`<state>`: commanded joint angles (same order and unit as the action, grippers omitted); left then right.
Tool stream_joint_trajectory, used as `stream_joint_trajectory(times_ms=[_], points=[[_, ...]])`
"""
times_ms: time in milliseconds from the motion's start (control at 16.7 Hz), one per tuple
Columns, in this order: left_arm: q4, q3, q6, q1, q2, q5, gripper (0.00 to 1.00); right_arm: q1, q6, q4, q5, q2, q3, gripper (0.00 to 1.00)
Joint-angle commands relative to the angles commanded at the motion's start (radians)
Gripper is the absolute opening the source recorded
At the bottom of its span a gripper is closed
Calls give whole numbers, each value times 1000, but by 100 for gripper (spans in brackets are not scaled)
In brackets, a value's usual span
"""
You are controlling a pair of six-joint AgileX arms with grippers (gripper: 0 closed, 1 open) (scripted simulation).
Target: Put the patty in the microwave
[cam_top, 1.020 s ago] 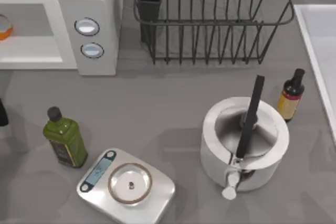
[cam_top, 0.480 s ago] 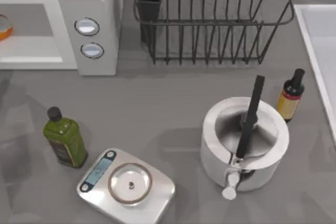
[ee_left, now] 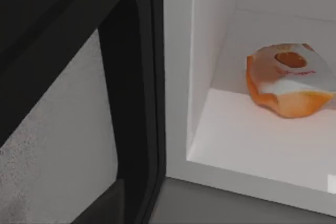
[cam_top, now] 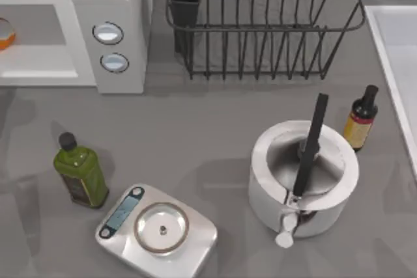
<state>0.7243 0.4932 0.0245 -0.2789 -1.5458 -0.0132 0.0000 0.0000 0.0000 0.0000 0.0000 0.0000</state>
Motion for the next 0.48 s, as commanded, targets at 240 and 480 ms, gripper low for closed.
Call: stream_joint_trajectory(times_ms=[240, 480], points=[[-140, 10, 0, -1, 77, 1, 100, 0, 0, 0, 0, 0, 0, 100], [-251, 15, -2, -2, 131, 2, 100, 0, 0, 0, 0, 0, 0, 100]])
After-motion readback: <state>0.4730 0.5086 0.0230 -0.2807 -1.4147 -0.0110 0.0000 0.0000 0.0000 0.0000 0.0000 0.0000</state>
